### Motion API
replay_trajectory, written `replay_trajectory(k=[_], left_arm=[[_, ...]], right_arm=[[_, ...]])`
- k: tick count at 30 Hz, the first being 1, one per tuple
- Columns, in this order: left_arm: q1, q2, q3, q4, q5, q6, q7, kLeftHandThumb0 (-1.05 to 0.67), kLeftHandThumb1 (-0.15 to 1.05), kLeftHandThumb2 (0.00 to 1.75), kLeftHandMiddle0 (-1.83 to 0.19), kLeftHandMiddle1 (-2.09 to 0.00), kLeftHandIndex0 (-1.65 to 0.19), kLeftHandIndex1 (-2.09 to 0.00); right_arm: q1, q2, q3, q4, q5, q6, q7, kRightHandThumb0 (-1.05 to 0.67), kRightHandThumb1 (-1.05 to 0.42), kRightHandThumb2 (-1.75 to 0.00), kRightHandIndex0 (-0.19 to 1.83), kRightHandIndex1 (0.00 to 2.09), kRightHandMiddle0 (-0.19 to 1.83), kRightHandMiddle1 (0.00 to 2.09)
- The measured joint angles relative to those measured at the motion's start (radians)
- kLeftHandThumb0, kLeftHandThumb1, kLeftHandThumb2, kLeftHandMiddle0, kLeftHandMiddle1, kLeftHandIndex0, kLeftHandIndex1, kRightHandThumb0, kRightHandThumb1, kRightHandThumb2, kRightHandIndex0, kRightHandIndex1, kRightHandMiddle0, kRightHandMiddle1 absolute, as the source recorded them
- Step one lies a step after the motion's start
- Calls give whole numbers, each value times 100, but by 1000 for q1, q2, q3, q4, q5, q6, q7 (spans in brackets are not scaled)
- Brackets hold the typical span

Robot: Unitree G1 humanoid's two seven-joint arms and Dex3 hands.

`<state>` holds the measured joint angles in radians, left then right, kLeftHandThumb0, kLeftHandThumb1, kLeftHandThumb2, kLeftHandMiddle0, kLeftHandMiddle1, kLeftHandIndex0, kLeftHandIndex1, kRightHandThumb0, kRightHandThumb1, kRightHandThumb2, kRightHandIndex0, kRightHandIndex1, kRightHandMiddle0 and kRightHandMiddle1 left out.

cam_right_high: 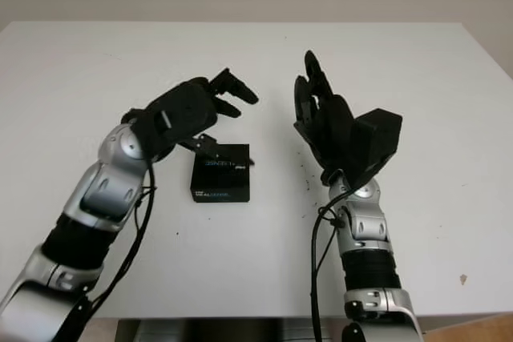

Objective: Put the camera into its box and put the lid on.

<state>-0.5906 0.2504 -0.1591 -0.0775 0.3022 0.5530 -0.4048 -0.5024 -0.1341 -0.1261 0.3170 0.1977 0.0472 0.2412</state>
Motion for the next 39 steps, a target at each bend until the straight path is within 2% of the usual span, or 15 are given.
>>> replay_trajectory(k=[3,7,10,14,16,19,25,33,39], left_arm=[[63,-1,44,-58,-54,21,9,-59,105,30,-8,-12,18,-62],[114,-2,101,-125,-147,44,11,-62,105,33,-1,-5,16,-43],[144,-23,176,-159,-261,43,11,-59,105,35,5,-3,19,-31],[193,-58,262,-172,-353,-18,68,-61,105,40,10,-3,18,-23],[232,-82,316,-164,-400,-78,108,-63,105,41,13,-3,17,-19],[282,-109,406,-100,-478,-200,136,-61,105,50,19,0,19,-3],[310,-102,489,76,-529,-439,155,-69,105,52,19,0,19,0],[284,-57,485,300,-518,-654,155,-75,105,63,19,0,19,0],[257,-47,465,389,-519,-723,131,-76,105,61,19,0,19,0]], right_arm=[[7,-8,-1,-26,1,23,1,-66,-105,-61,-9,5,-6,3],[21,-22,-1,-53,1,46,10,-66,-105,-62,-10,5,-6,3],[25,-24,0,-67,-2,55,6,-66,-105,-62,-10,5,-5,4],[38,-22,3,-103,-10,60,-14,-66,-105,-65,-11,4,-7,3],[48,-19,6,-125,-17,56,-27,-67,-105,-67,-13,3,-10,2],[73,-7,24,-138,-50,17,-57,-69,-105,-70,-15,3,-13,1],[92,17,47,-106,-99,-75,-83,-74,-105,-69,-19,0,-19,0],[110,31,81,-86,-140,-68,-102,-80,-105,-66,-19,0,-19,0],[113,31,85,-91,-142,-65,-104,-79,-105,-67,-19,0,-19,0]])
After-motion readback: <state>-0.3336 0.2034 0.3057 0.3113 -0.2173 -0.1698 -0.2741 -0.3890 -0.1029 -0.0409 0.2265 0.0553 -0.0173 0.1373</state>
